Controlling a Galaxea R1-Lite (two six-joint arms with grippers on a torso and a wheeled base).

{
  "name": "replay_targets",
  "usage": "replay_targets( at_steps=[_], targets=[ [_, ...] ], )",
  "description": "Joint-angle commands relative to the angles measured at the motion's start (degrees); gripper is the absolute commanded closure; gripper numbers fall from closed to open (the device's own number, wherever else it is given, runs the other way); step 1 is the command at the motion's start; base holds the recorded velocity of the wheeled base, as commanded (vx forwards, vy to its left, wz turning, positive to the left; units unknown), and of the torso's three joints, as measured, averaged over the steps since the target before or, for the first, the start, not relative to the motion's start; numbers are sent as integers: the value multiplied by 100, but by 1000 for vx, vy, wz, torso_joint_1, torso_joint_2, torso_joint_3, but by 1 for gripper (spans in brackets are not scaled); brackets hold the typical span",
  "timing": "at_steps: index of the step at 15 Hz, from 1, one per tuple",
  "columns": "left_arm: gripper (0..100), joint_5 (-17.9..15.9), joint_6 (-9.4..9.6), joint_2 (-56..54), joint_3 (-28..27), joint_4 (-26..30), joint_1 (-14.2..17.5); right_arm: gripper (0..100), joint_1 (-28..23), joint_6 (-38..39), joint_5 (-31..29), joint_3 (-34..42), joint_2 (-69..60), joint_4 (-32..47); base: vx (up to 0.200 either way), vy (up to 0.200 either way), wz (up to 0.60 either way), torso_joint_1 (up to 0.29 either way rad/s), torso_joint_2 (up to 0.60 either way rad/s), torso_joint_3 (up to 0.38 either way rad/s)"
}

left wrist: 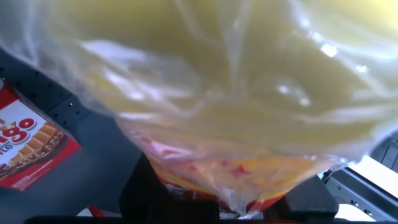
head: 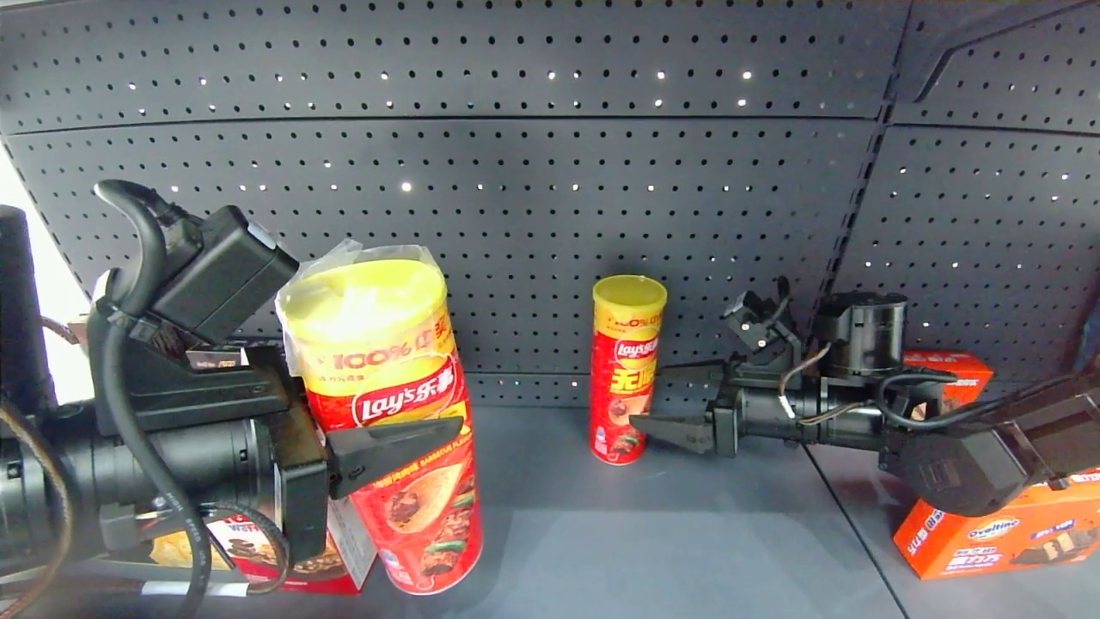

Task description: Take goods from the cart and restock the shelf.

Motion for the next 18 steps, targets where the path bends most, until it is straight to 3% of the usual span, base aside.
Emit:
replay_targets(
  at_steps=[1, 17, 18],
  targets=[
    [100, 1, 0, 86, -48, -4, -6, 0, 19, -1, -8, -119, 220, -9, 0, 0, 0, 0, 0, 0],
    [100, -8, 0, 121, -56, -4, -6, 0, 247, -1, -8, -787, 1151, -97, 0, 0, 0, 0, 0, 0],
    [100, -8, 0, 121, -56, -4, -6, 100, 300, -1, -61, -804, 1160, -97, 0, 0, 0, 0, 0, 0]
  ],
)
